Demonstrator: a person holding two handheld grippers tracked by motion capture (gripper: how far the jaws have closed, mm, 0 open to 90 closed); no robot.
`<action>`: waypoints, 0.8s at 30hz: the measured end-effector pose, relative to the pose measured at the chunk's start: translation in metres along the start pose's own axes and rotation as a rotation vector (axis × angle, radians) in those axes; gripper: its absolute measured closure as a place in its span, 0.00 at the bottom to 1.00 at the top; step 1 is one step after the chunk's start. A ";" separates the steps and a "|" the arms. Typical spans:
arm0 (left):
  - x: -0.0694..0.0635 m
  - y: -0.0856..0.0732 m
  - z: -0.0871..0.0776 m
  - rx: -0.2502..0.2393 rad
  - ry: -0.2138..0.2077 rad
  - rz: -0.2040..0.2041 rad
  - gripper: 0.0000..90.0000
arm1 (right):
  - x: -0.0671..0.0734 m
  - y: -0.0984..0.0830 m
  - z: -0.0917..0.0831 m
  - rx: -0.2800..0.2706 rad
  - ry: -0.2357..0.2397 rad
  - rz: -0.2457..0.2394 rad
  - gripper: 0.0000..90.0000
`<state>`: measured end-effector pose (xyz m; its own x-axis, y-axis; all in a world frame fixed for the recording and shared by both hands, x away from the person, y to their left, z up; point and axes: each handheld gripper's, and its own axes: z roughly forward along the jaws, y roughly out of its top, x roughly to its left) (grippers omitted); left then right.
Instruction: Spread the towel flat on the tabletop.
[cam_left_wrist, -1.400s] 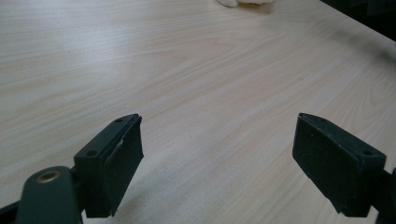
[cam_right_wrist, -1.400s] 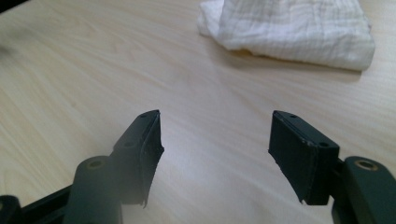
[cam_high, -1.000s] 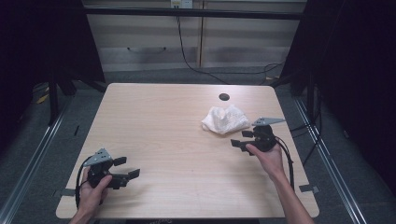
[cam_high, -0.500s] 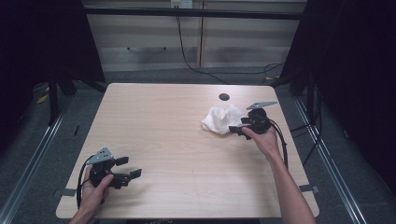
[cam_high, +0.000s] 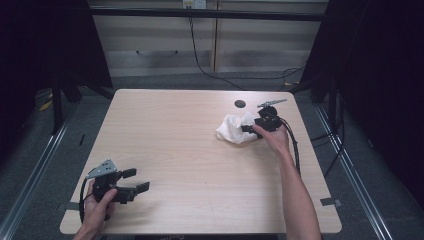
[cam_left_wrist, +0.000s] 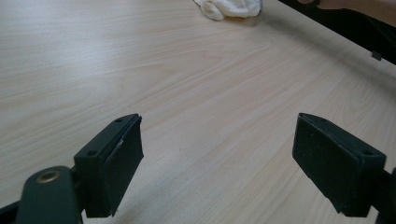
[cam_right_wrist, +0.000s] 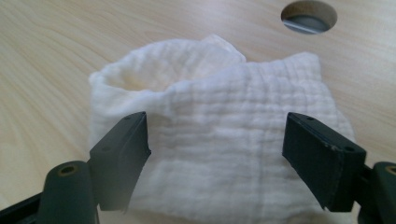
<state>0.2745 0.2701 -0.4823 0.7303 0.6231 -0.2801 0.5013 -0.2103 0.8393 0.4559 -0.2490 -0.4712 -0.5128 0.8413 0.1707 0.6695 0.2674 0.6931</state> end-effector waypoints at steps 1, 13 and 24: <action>0.001 0.000 -0.001 -0.005 -0.003 -0.002 0.18 | -0.001 0.000 0.005 0.012 -0.002 0.015 0.26; 0.004 -0.002 -0.005 -0.023 0.007 -0.031 0.18 | 0.007 -0.022 0.022 0.050 -0.043 0.009 0.76; 0.005 -0.002 -0.001 -0.003 0.016 -0.026 0.18 | 0.026 -0.038 0.012 0.048 0.032 -0.019 0.90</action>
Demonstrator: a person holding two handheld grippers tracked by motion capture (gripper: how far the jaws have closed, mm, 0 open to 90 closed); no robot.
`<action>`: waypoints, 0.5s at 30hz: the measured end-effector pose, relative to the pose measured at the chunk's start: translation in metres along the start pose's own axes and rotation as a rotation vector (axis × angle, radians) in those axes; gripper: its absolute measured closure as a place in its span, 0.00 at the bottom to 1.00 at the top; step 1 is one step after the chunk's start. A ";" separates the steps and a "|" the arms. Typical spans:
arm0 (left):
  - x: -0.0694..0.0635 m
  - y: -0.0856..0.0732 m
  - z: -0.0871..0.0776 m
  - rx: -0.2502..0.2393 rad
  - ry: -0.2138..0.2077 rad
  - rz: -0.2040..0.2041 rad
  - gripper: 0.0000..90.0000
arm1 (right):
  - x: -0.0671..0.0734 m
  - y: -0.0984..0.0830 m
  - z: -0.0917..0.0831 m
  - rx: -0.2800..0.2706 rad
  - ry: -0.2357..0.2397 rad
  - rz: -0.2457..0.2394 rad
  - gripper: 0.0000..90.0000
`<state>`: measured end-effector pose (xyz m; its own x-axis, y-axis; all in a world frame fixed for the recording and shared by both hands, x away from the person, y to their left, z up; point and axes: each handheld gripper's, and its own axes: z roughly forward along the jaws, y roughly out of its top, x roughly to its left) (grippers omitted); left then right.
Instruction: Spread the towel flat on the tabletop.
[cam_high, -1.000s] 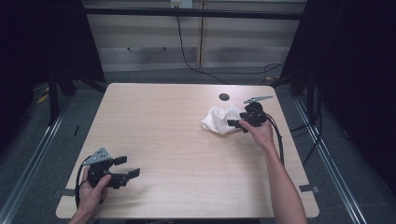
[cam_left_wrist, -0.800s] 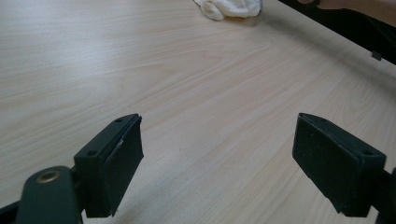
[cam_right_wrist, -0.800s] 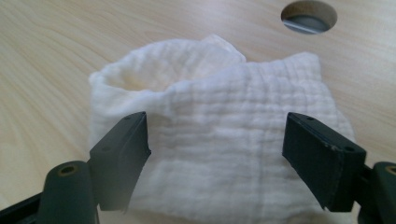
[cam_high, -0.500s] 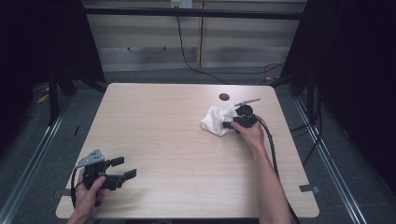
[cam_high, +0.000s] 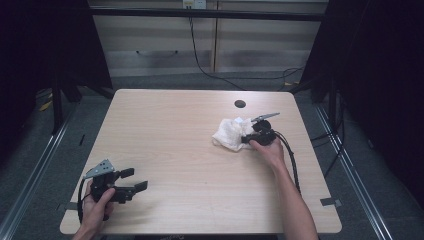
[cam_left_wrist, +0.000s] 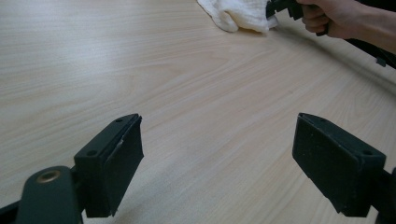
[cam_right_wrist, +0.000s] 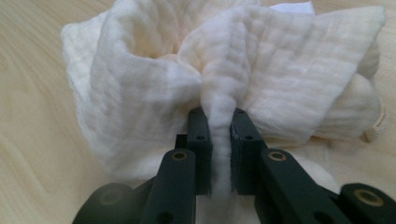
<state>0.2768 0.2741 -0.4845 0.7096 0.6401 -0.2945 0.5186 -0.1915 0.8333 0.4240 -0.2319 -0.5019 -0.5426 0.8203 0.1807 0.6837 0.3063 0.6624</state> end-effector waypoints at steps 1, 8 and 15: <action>0.000 0.000 0.000 0.002 0.003 -0.003 0.18 | 0.003 -0.002 -0.001 -0.002 -0.002 -0.006 0.90; 0.000 0.000 0.001 0.007 0.009 -0.005 0.18 | 0.022 -0.017 -0.011 0.005 0.033 -0.051 0.91; -0.001 0.001 0.002 0.014 0.012 -0.004 0.18 | 0.037 -0.032 -0.019 -0.007 0.080 -0.075 0.91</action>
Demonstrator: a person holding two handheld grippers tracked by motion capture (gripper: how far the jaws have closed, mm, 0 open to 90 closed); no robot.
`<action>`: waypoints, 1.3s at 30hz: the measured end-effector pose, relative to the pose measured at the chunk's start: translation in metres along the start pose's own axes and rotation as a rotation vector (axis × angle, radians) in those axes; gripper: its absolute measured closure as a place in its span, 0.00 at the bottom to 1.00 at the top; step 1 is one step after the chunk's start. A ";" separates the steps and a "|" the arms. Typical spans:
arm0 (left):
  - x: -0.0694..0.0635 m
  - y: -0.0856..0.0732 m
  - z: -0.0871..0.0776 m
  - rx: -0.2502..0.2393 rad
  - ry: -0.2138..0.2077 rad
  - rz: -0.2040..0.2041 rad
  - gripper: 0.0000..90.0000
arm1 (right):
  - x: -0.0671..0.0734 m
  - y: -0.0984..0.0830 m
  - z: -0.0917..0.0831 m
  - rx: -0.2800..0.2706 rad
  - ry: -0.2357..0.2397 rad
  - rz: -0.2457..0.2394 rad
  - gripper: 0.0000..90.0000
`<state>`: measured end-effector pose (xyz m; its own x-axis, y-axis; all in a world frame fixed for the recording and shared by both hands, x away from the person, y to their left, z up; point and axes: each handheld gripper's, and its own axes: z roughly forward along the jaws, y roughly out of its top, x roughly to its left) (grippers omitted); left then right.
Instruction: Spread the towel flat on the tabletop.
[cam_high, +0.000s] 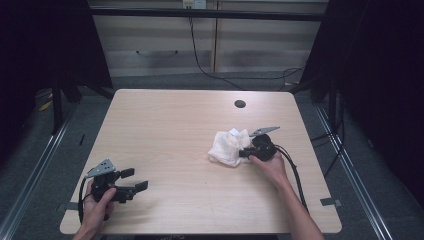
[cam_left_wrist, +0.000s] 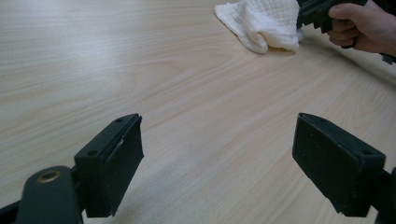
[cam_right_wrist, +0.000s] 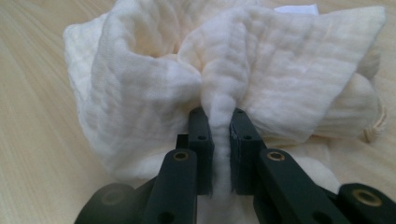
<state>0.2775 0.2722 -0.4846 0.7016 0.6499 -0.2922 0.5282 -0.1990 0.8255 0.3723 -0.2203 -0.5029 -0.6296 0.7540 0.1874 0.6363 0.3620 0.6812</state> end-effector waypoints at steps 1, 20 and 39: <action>0.000 0.000 0.000 -0.002 0.000 0.001 0.18 | 0.003 -0.001 -0.001 0.003 -0.001 0.001 0.91; 0.001 0.000 0.000 0.001 0.001 0.001 0.18 | 0.054 -0.034 -0.021 0.021 0.079 -0.080 0.91; 0.001 0.000 0.000 -0.001 0.007 -0.008 0.18 | 0.078 -0.039 -0.051 0.005 0.096 -0.146 0.62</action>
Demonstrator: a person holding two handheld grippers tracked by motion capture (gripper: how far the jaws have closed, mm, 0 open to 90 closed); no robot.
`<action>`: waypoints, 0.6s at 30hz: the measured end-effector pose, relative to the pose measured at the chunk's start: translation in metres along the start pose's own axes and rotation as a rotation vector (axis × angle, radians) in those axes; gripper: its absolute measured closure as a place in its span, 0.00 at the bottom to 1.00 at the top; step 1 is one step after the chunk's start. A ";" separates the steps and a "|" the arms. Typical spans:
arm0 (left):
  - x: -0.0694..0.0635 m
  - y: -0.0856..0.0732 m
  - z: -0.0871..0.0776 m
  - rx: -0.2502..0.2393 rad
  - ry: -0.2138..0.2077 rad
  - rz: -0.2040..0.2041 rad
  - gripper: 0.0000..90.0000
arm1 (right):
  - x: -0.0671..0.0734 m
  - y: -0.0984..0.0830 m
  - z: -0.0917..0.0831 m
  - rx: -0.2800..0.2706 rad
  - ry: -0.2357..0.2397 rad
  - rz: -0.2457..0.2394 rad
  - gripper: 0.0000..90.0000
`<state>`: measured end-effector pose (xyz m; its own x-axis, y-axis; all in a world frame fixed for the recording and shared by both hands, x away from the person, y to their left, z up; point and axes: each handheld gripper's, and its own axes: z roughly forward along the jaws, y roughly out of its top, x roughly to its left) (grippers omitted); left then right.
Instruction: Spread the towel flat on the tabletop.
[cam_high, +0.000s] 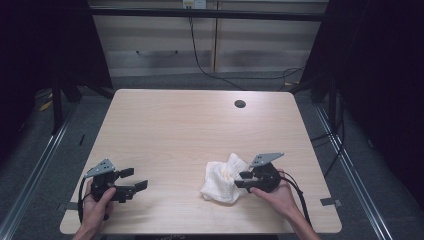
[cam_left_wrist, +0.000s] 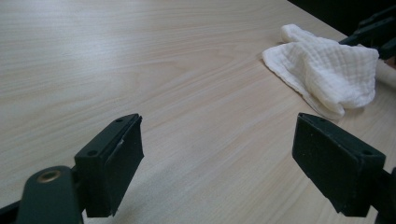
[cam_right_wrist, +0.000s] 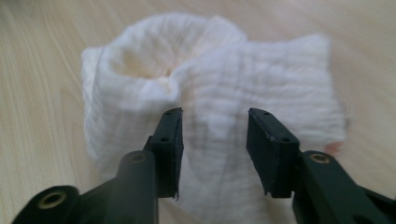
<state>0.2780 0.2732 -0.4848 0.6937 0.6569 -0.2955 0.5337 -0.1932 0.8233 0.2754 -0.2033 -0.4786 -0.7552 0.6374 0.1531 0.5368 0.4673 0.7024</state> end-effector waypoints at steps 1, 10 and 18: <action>0.000 0.000 0.000 0.001 -0.001 0.002 0.18 | -0.001 0.004 -0.004 -0.009 -0.013 -0.002 0.59; -0.001 0.001 0.002 0.004 -0.008 0.006 0.18 | -0.030 0.051 -0.008 -0.087 -0.025 0.018 0.59; 0.001 0.001 0.001 0.001 -0.010 0.004 0.18 | -0.057 0.064 0.032 -0.019 -0.004 0.082 0.61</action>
<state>0.2795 0.2725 -0.4849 0.7005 0.6488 -0.2971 0.5315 -0.1965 0.8240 0.3650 -0.1905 -0.4651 -0.7074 0.6757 0.2075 0.5893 0.4018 0.7010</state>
